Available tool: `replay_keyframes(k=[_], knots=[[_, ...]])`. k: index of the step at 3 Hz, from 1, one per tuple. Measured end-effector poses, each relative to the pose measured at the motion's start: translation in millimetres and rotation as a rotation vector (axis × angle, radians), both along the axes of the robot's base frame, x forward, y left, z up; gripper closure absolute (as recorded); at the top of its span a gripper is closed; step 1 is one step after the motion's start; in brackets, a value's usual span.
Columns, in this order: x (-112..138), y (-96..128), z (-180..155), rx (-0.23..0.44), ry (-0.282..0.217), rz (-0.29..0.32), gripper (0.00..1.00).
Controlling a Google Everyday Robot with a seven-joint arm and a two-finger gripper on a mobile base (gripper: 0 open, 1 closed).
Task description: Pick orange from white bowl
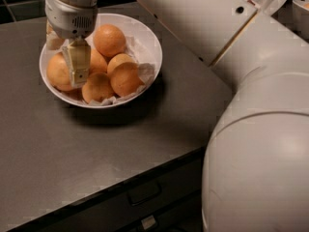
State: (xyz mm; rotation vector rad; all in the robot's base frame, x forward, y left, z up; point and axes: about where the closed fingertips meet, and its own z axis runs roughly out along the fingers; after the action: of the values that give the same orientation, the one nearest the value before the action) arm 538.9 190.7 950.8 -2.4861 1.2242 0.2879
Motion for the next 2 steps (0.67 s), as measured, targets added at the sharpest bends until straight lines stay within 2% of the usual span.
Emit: replay_keyframes(k=[2], knots=[[-0.6,4.4,-11.3,-0.004,0.026,0.009,0.27]])
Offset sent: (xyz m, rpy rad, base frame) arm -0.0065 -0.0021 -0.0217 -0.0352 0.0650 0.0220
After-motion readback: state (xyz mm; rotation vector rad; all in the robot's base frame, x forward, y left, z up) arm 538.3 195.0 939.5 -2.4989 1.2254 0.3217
